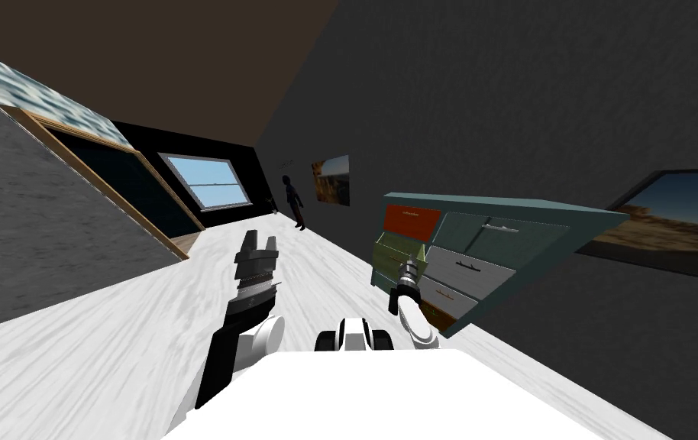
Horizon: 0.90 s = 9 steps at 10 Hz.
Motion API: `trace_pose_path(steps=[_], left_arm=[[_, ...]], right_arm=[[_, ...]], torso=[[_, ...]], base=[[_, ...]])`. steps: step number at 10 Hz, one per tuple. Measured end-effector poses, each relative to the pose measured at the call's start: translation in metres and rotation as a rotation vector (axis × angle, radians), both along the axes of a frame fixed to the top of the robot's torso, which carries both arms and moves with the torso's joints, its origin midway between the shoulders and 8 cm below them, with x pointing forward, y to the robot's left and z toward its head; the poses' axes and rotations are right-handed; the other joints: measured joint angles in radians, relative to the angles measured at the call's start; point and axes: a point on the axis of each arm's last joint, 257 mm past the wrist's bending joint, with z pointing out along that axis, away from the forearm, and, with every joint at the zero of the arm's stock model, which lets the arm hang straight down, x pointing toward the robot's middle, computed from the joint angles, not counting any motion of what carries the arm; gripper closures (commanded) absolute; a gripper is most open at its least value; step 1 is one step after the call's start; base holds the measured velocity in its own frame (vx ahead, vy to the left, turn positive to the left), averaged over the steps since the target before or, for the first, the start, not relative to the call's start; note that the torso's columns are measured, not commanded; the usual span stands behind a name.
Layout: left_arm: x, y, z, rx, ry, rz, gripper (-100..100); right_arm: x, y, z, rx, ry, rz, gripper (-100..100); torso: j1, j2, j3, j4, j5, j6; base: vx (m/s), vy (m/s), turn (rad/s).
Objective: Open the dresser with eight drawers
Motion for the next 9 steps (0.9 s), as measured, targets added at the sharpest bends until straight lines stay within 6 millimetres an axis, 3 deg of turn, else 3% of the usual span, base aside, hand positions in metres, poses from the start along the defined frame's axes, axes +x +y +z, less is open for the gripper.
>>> trace_pose_path(steps=[9], left_arm=[[0.000, 0.000, 0.000, 0.000, 0.000, 0.000, 0]], right_arm=[[0.016, 0.017, 0.030, -0.006, 0.005, 0.065, -100]], torso=[[0.003, 0.007, 0.004, 0.005, 0.003, 0.001]], base=[[0.003, 0.011, -0.069]])
